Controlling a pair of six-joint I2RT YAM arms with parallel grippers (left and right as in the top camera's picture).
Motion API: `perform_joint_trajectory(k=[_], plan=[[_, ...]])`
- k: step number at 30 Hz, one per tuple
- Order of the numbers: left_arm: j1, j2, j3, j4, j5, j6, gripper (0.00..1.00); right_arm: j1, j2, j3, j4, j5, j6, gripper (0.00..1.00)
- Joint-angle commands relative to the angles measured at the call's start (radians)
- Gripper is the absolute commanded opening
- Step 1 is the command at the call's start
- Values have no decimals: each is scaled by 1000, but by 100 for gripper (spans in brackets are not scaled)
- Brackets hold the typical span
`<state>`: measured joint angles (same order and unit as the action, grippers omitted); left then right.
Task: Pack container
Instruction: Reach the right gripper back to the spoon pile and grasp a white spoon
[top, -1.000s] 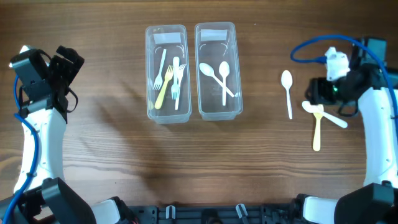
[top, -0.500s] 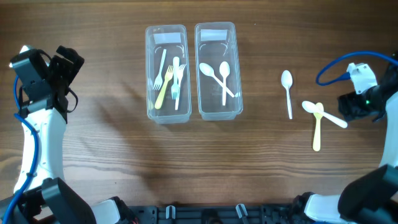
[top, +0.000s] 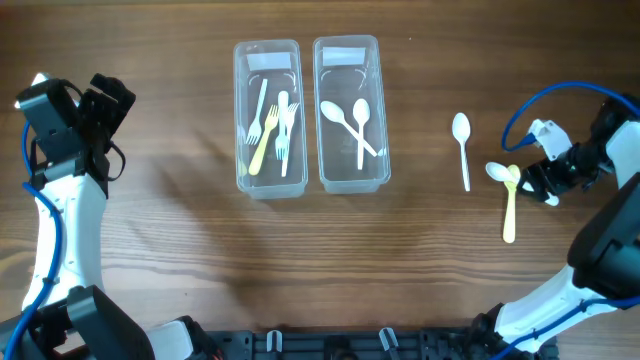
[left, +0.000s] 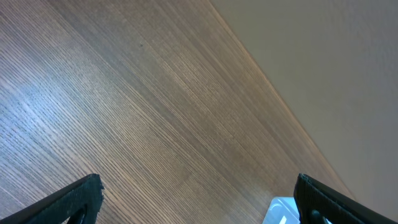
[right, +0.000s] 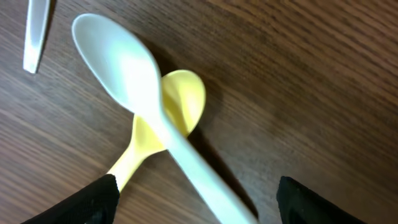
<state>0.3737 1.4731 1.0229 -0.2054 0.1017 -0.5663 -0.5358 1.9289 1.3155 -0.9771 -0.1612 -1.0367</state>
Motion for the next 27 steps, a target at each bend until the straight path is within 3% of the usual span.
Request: perform_joint_trajectory(k=[1, 11, 17, 27], plan=[[4, -14, 17, 2, 1, -6, 100, -2, 14, -2, 27, -36, -70, 80], [4, -14, 17, 2, 1, -6, 100, -2, 38, -2, 58, -50, -167, 77], [4, -14, 17, 2, 1, -6, 100, -2, 75, -2, 34, -50, -164, 89], [4, -14, 17, 2, 1, -6, 100, -2, 160, -2, 65, -50, -164, 84]])
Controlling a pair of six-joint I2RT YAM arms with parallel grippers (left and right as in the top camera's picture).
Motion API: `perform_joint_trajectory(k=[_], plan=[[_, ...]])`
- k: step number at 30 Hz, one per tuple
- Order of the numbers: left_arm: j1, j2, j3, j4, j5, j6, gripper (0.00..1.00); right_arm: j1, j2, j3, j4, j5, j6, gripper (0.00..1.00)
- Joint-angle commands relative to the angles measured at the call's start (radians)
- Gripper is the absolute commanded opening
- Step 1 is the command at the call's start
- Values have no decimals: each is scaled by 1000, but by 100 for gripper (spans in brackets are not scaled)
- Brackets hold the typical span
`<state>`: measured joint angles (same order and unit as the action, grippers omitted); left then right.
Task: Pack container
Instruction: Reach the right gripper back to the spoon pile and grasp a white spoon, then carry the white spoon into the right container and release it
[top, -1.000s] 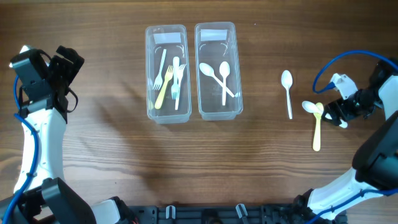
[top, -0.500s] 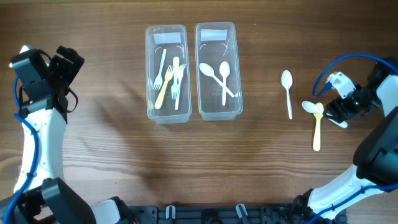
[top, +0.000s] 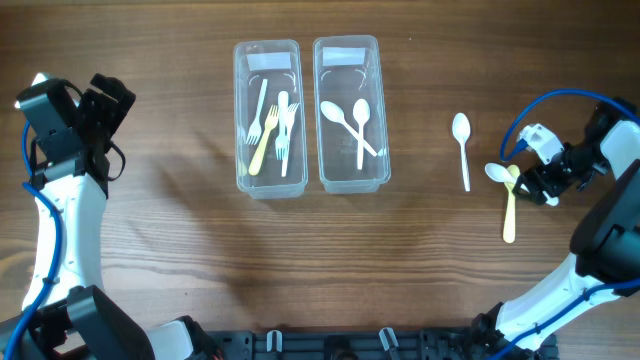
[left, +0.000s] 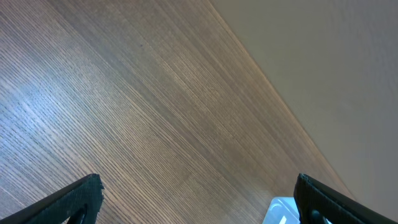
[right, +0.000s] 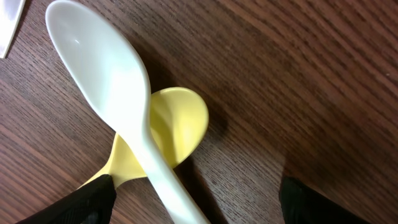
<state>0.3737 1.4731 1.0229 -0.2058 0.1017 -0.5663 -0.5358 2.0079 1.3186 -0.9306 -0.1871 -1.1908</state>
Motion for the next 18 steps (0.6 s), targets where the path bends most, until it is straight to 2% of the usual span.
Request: perform_joint_trajectory(k=[1, 6, 10, 14, 15, 18], plan=[[4, -14, 17, 2, 1, -6, 100, -2, 86, -5, 23, -25, -10, 84], [4, -14, 17, 2, 1, -6, 100, -2, 96, -5, 42, -24, -10, 77], [4, -14, 17, 2, 1, -6, 100, -2, 96, -5, 45, -24, -2, 75], [4, -14, 17, 2, 1, -6, 100, -2, 96, -5, 73, -24, 16, 68], [4, -14, 17, 2, 1, -6, 100, -1, 96, -5, 83, -26, 17, 61], [4, -14, 17, 2, 1, -6, 100, 0, 96, -5, 108, -25, 49, 55]])
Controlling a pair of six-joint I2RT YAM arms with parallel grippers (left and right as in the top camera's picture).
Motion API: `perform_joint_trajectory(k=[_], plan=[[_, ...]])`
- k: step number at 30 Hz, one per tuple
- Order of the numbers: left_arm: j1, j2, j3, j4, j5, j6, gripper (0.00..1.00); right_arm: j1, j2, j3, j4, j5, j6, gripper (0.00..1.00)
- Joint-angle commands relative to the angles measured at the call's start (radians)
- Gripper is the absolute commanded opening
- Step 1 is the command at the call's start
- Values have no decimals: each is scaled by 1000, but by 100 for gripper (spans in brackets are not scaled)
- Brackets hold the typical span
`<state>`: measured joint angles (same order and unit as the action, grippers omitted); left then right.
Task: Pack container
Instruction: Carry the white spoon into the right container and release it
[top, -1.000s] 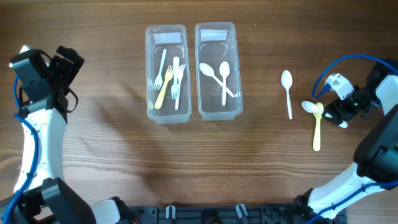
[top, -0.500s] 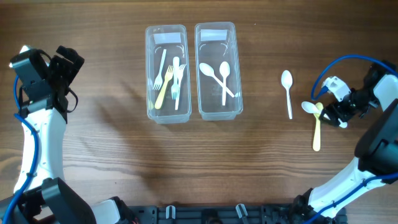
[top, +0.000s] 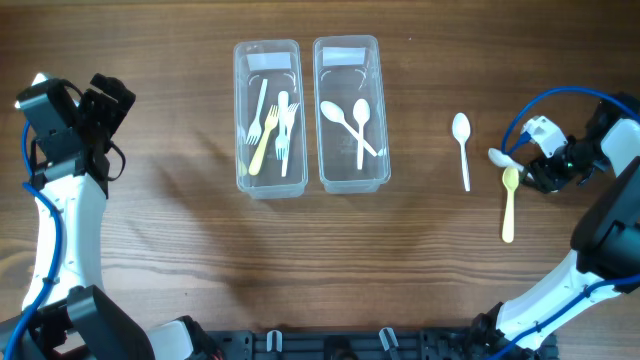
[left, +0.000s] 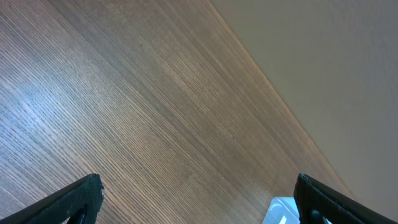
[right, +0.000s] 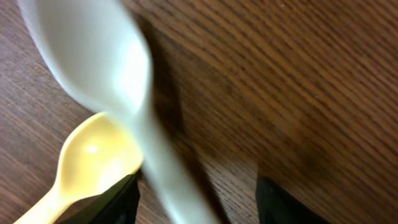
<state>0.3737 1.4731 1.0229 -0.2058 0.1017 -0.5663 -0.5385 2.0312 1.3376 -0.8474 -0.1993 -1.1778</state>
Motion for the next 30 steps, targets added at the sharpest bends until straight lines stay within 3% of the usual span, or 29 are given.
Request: perform_joint_trajectory(k=[1, 12, 15, 17, 23, 27, 30], plan=[[4, -14, 17, 2, 1, -6, 100, 2, 73, -24, 29, -16, 37, 49], [4, -14, 17, 2, 1, -6, 100, 2, 73, -24, 51, -72, 107, 22], [4, -14, 17, 2, 1, -6, 100, 2, 73, -24, 50, -107, 108, 4], [4, -14, 17, 2, 1, -6, 100, 5, 73, -24, 51, -161, 118, 4], [4, -14, 17, 2, 1, -6, 100, 54, 69, 32, 92, -172, 337, 4], [4, -14, 17, 2, 1, -6, 100, 108, 65, 204, 83, -168, 513, 4], [4, -14, 17, 2, 1, -6, 100, 153, 65, 342, 47, -169, 562, 4]])
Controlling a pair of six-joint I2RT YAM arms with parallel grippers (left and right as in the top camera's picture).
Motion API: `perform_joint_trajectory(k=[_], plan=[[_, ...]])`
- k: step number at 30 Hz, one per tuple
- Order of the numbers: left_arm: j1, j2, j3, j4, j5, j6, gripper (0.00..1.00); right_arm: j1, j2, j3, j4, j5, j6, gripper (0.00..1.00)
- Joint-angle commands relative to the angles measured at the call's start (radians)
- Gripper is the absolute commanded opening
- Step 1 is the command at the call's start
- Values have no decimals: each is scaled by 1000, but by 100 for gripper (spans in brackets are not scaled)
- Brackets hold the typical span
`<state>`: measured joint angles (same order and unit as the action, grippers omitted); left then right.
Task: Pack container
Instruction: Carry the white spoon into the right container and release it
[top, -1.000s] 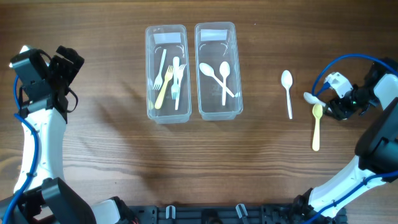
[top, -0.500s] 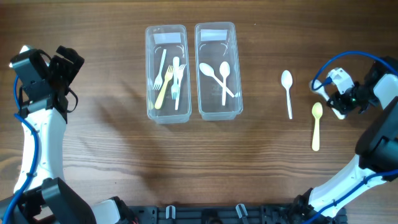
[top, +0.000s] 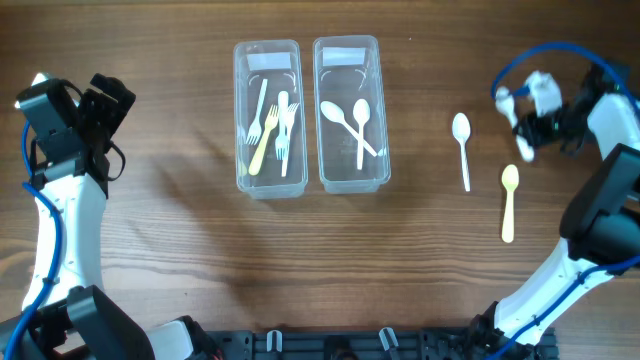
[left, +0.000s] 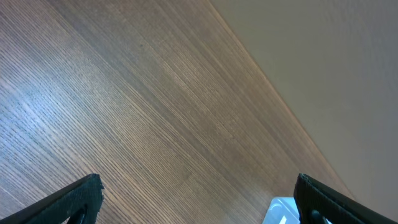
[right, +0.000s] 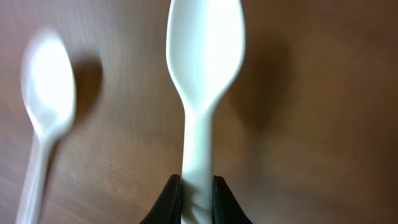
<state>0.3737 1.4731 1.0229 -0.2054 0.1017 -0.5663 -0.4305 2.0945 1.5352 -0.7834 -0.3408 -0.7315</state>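
My right gripper (right: 198, 200) is shut on the handle of a white spoon (right: 202, 59), held above the table at the far right (top: 505, 95). Another white spoon (top: 462, 148) and a yellow spoon (top: 509, 203) lie on the wood below it. Two clear containers stand at the back middle: the left container (top: 241, 100) holds several forks, the right container (top: 376, 110) holds two white spoons. My left gripper (left: 198, 199) is open at the far left, over bare wood, with nothing between its fingers.
The table's far edge runs diagonally across the left wrist view, with a grey wall behind it. A blue cable loops over my right arm (top: 540, 55). A black rail (top: 330, 345) lies along the table's near edge.
My right gripper has risen and moved toward the back with the white spoon in it. The yellow spoon stays on the table. The left arm has not moved.
The white spoon lay crossed over the yellow spoon with my right gripper open around it. Then the gripper sat lower over the pair. A second ago the white spoon was lifted off the yellow one, and now it is held clear, farther back.
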Motion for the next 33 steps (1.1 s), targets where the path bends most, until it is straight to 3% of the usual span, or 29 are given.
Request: perform_joint_trajectory(k=[1, 6, 14, 21, 22, 23, 24, 28, 33], plan=[[4, -14, 17, 2, 1, -6, 100, 58, 1, 172, -27, -27, 121, 4], [4, -14, 17, 2, 1, -6, 100, 224, 0, 328, -108, -76, 173, 4], [4, -14, 17, 2, 1, -6, 100, 575, 0, 351, -69, -143, 457, 4], [4, -14, 17, 2, 1, -6, 100, 681, 0, 336, -97, -143, 555, 4], [4, -14, 17, 2, 1, -6, 100, 683, 0, 335, -99, -143, 557, 15], [4, -14, 17, 2, 1, -6, 100, 683, 0, 335, -99, -143, 565, 48], [4, -14, 17, 2, 1, -6, 100, 683, 0, 335, -96, -143, 573, 57], [4, -14, 17, 2, 2, -6, 100, 649, -7, 365, -143, -60, 660, 55], [4, -14, 17, 2, 1, -6, 100, 479, -135, 391, -443, 150, 728, 49]])
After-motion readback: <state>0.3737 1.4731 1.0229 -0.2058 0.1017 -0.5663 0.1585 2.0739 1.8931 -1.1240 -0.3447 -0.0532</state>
